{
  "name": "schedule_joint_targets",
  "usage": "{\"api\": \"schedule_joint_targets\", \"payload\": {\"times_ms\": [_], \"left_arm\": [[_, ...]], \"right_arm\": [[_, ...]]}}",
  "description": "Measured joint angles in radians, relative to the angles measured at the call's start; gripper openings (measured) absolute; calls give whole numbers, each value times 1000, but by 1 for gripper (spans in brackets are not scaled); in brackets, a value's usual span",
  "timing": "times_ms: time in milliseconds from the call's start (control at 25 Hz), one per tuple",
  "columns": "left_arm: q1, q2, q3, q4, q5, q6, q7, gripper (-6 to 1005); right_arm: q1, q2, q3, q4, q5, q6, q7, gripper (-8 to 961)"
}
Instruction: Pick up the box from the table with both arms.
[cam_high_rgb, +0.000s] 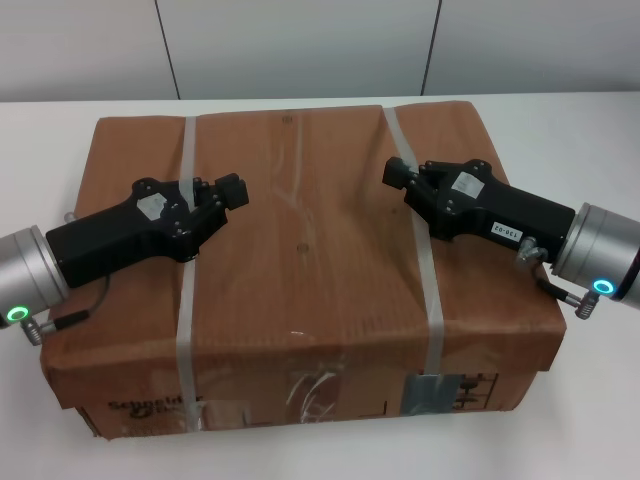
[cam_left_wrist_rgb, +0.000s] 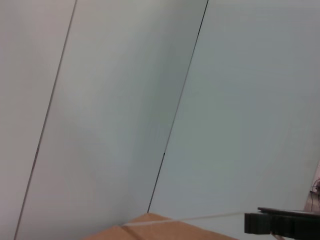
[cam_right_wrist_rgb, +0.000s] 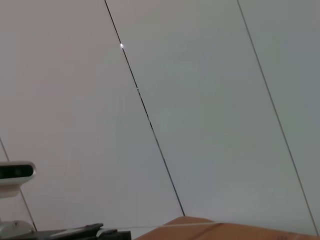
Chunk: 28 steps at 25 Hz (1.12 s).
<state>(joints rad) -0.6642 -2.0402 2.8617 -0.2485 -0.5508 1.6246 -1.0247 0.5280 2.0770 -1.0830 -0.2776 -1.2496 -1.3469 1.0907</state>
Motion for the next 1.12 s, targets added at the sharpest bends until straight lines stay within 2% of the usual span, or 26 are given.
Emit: {"api": "schedule_joint_targets", "payload": {"times_ms": [1120], "left_arm": [[1,0,-3,-1,0,16,0,88]], "right_arm": [[0,-2,2,0,1,-11,0,7]]}}
